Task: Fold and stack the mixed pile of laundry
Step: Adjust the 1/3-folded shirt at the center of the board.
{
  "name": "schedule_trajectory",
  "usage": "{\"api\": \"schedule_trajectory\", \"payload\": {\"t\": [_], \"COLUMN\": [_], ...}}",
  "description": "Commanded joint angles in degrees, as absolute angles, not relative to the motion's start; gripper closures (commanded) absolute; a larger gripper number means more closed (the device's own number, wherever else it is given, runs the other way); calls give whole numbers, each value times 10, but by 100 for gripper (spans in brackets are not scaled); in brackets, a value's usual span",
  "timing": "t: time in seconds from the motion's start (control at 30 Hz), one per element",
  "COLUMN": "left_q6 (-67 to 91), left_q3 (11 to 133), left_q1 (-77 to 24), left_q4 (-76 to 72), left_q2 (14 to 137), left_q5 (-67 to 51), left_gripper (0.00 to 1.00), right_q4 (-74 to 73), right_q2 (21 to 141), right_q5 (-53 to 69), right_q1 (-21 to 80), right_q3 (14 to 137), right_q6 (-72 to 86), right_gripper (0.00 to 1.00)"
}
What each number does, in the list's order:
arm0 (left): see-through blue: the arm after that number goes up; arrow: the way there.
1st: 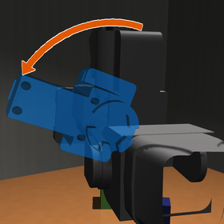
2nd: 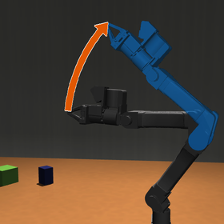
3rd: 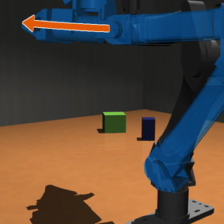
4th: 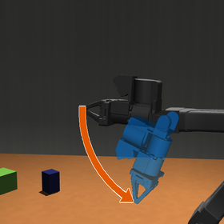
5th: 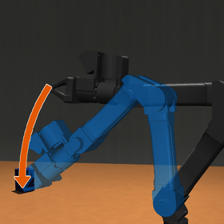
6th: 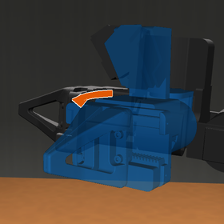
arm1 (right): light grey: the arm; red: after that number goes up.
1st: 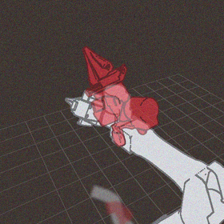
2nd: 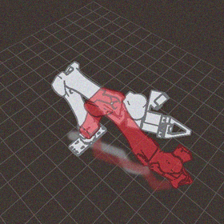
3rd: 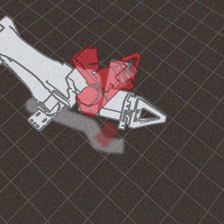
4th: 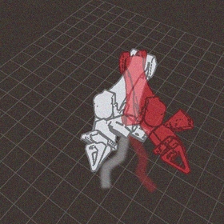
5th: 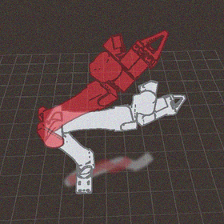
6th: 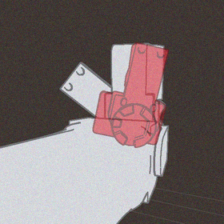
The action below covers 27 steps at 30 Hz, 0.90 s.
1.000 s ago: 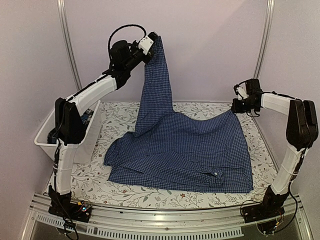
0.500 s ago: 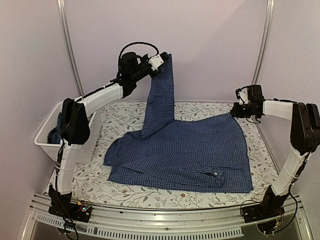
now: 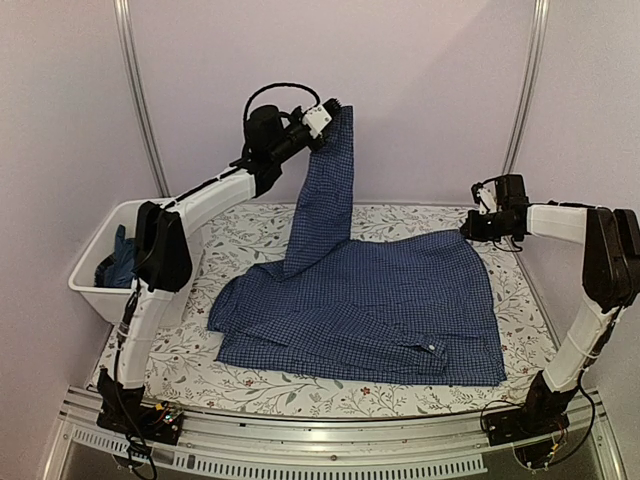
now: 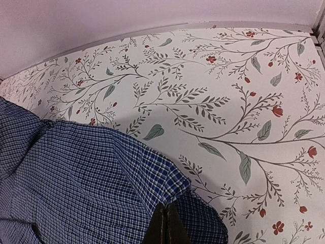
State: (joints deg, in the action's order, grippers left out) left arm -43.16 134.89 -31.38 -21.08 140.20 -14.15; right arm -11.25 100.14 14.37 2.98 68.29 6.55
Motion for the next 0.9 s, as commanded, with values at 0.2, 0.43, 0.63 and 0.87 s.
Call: {"api": "schedule_trajectory", "payload": {"t": [0.2,0.43,0.63,0.87], "left_q6": [-109,99,233,289], "left_q3": [1473,1352,1026,861], "left_q1": [-226,-177,-179,-189], "left_q4": [-201,82,151,123], "left_q2": [1509,1362,1174,1128], "left_q5": [89,32,-120,-197], "left_gripper": [61,52,51,49], "right_q4": [-140,-146,-143,-142], "right_q2": [974,975,977,981], "right_q5": [180,178,188,188], "right_q1": [28,28,27,28], "right_q3": [667,665,665,663], "right_q6": [69,68,69,64], "right_gripper": [100,100,100,100]}}
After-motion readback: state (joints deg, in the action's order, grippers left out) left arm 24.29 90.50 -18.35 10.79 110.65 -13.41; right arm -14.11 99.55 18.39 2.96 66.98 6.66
